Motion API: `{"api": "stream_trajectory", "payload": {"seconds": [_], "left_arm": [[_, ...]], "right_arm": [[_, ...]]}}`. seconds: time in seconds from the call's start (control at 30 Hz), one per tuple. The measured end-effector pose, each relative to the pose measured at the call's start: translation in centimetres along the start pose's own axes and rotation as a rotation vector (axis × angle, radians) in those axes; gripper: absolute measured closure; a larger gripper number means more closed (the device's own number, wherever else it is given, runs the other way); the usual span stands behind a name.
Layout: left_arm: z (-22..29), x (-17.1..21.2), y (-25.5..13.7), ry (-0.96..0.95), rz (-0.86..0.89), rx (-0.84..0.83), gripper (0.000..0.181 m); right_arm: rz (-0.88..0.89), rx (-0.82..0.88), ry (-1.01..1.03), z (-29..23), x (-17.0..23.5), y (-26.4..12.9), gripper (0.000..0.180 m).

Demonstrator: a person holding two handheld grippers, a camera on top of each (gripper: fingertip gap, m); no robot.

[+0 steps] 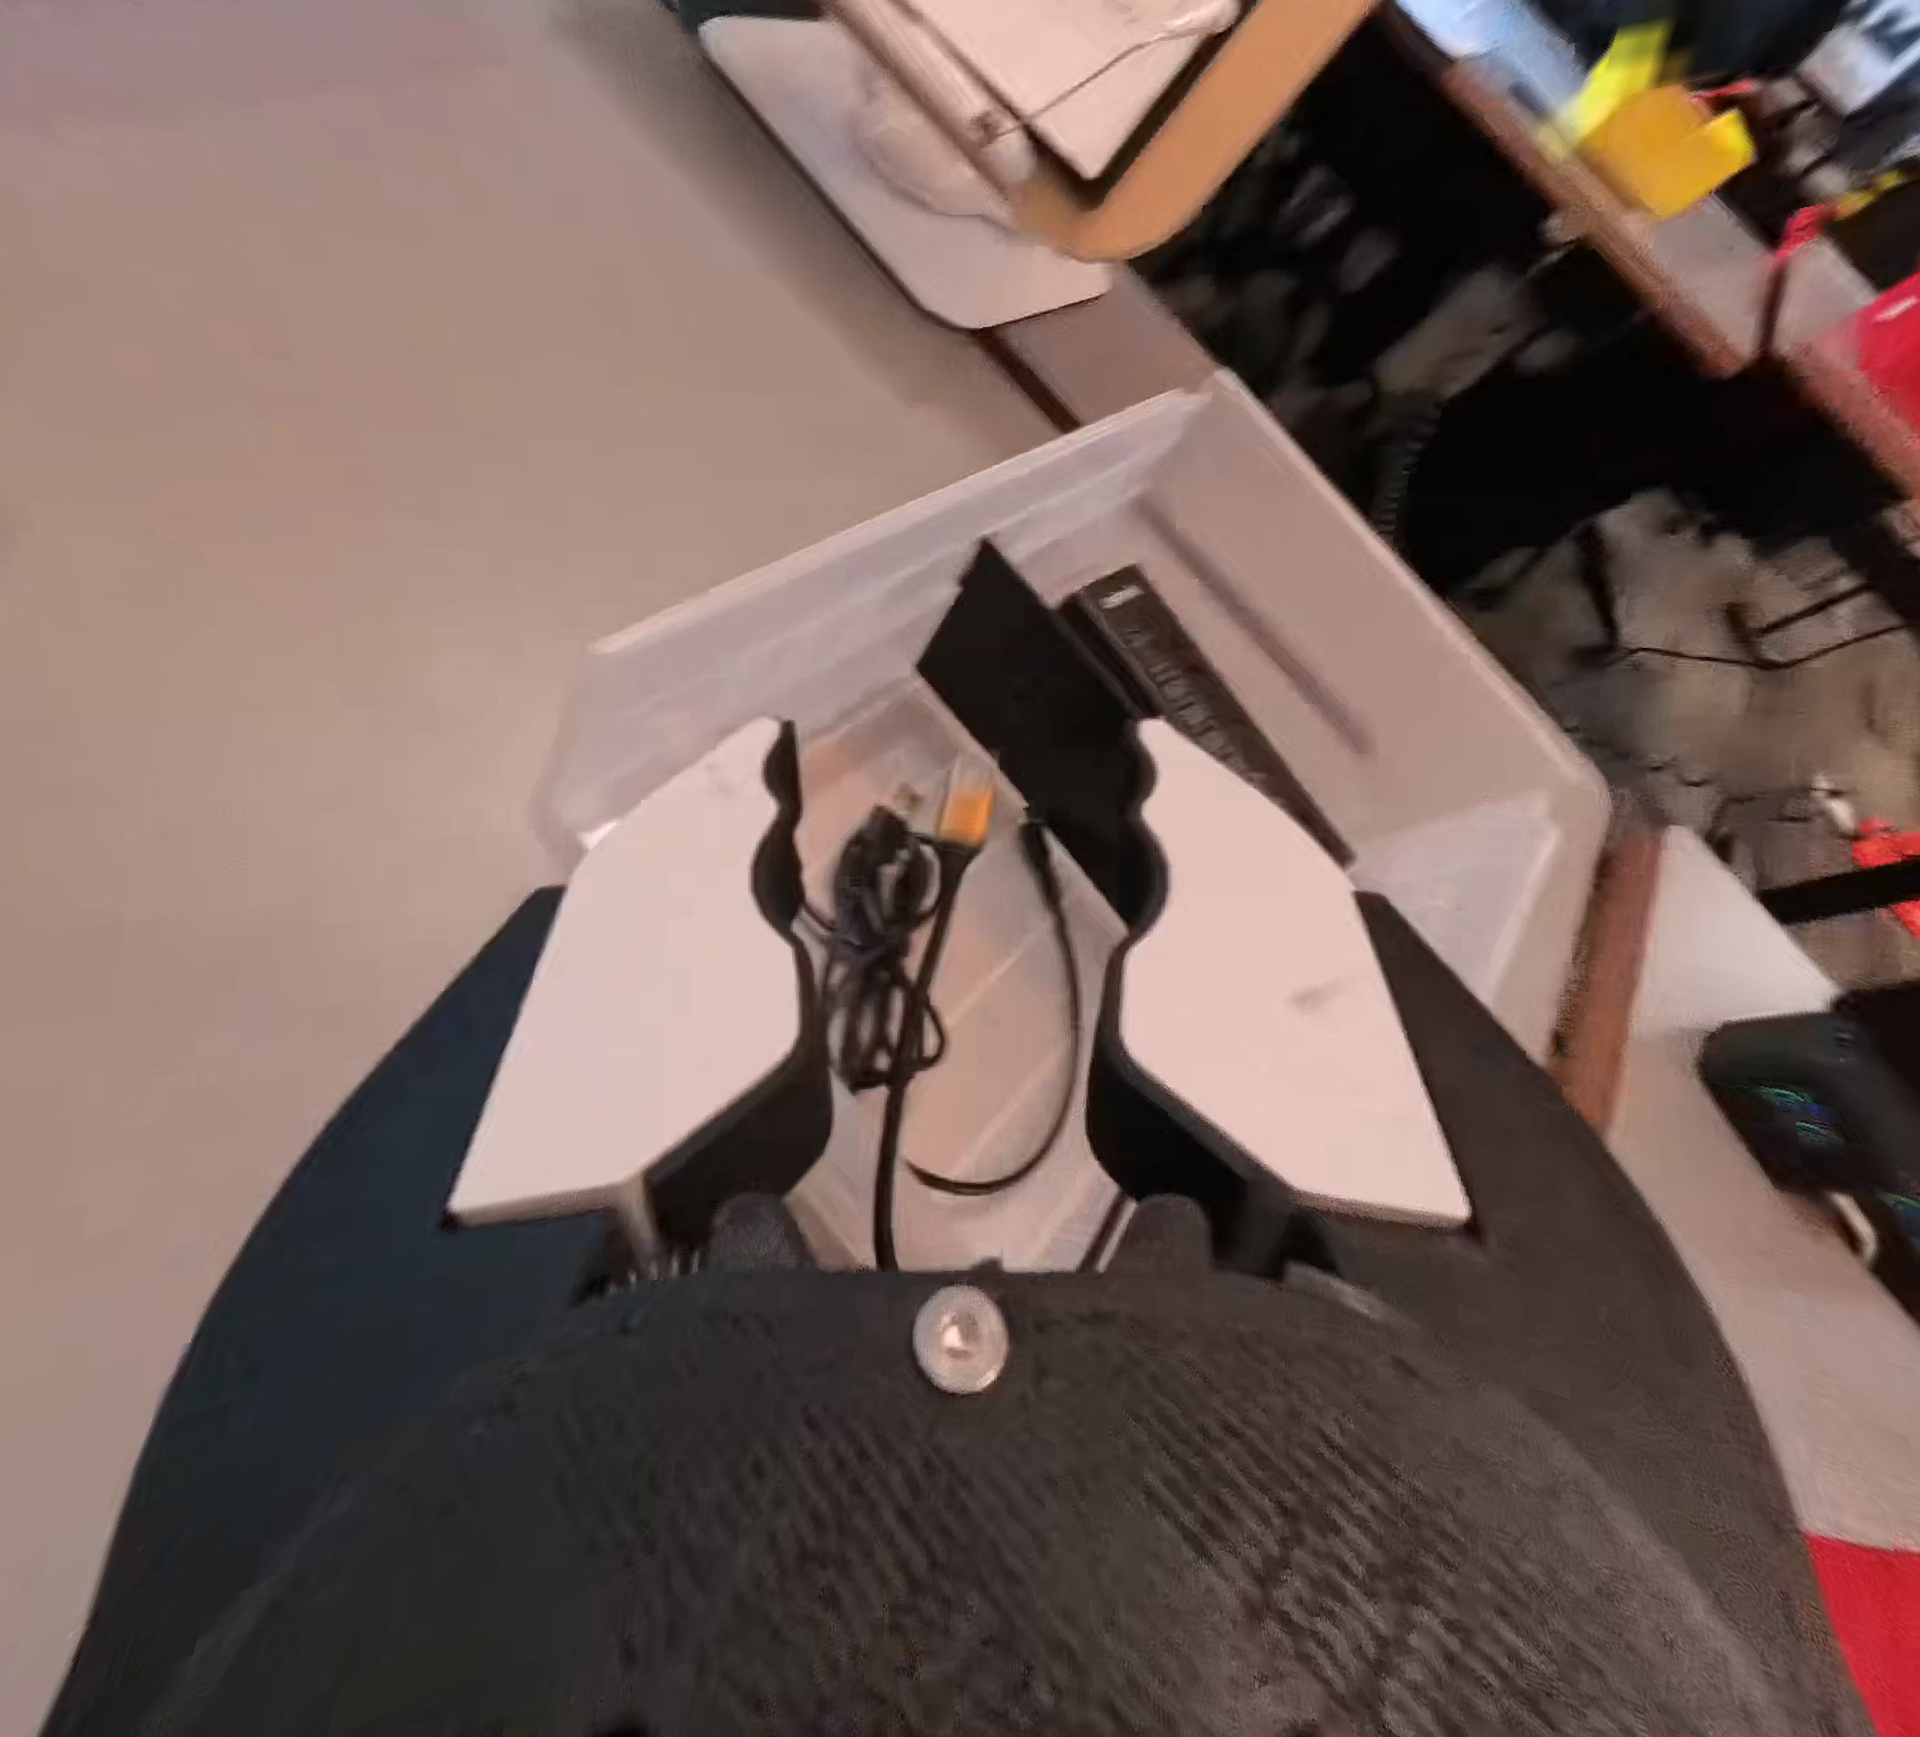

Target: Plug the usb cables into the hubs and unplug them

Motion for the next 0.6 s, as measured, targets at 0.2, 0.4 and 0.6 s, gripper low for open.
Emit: {"api": "stream_trajectory", "payload": {"seconds": [0.2,0.4,0.6], "left_arm": [[-2.8,0.8,0.5,-0.139,0.030,-0.034,0.171],[-4.0,2.7,2.7,-0.269,-0.007,0.017,0.171],[-0.8,2.2,3.0,-0.178,-0.028,0.104,0.171]], "right_arm": [[0.491,-0.290,-0.089,-12.3,-10.3,-3.8,0.128],[0.572,-0.460,-0.186,-22.1,-11.9,-2.9,0.128],[0.573,-0.611,0.379,-17.3,-10.8,1.1,0.123]]}}
Point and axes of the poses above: each gripper's, where its closed fingertips meet, y out along the fingers, x out of its underside, z = x × y across the jaws, the point moved 1 cm from there along -y, back along the fingers
